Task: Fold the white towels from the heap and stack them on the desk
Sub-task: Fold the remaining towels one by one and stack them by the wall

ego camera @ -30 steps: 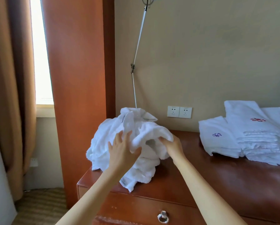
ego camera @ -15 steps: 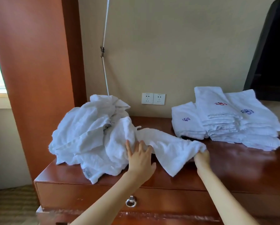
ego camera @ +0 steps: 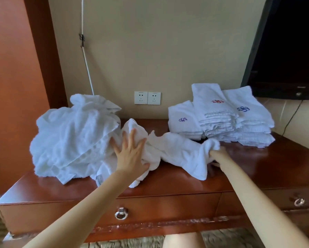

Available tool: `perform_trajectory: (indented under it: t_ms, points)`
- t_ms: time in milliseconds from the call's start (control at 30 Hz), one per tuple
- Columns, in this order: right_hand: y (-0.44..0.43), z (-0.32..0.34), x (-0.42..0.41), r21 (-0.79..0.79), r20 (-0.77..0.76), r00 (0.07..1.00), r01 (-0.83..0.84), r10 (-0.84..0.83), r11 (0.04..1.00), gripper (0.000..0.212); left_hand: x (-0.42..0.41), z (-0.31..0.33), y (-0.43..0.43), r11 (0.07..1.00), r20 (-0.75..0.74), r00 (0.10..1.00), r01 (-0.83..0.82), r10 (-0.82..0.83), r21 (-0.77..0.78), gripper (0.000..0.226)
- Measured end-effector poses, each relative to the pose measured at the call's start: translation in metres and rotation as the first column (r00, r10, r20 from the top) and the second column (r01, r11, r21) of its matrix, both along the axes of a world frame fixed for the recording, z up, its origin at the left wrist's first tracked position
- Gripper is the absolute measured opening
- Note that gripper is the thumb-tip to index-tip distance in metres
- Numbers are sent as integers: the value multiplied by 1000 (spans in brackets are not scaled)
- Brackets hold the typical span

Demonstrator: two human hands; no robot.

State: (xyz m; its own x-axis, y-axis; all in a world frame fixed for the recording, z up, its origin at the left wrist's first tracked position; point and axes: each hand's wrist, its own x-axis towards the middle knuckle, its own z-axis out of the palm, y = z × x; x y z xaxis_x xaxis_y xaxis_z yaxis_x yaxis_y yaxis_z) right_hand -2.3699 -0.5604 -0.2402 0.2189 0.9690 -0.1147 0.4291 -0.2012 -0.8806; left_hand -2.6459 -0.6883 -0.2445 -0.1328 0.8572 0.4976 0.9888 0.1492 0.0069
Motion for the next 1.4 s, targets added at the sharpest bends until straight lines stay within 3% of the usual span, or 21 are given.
perform_trajectory:
  t_ms: [100,200,267,300,367,400,433,533,633,700,833,1133,1267,1400]
  points:
    - [-10,22,-3,44,406,901,-189,155,981,92,-1,-4,5,981,-130,986,123,-104,148,80]
    - [-36,51,-20,74,294,801,-562,521,824,97,0,-16,6,937,-326,915,304,-238,169,62]
    - [-55,61,-46,-4,317,607,-768,729,641,92,2,-18,5,940,-306,920,303,-246,158,66]
    - [-61,59,-63,-73,457,497,-805,737,588,90,1,-20,6,942,-286,927,296,-244,156,67]
    - [-61,40,-99,-160,743,304,-784,596,600,95,-3,-22,6,940,-263,930,305,-258,156,58]
    - [-60,27,-115,-158,805,256,-777,535,609,95,-6,-23,5,933,-255,928,318,-271,166,52]
    - [-57,13,-128,-126,824,264,-777,501,617,90,-11,-24,5,925,-251,925,334,-284,182,47]
    - [-47,-24,-136,78,822,419,-754,385,652,64,-25,-30,-1,905,-226,923,360,-311,227,42]
    - [-49,-34,-120,227,848,450,-786,279,575,55,-38,-30,-4,901,-222,922,366,-317,233,43]
    - [-51,-34,-110,225,859,424,-816,287,533,52,-45,-27,-5,893,-248,905,399,-346,209,43]
    - [-44,-31,-98,205,872,404,-814,277,543,53,-64,-23,-13,863,-265,870,469,-415,187,40]
    - [-32,-26,-84,179,910,362,-785,203,593,58,-102,0,-30,911,-189,923,369,-336,185,57]
    - [-21,-20,-72,156,920,351,-740,177,654,59,-128,14,-45,948,-97,969,241,-226,206,57]
    - [-10,-22,-51,168,913,386,-653,134,738,58,-165,34,-70,997,114,993,-26,19,66,45]
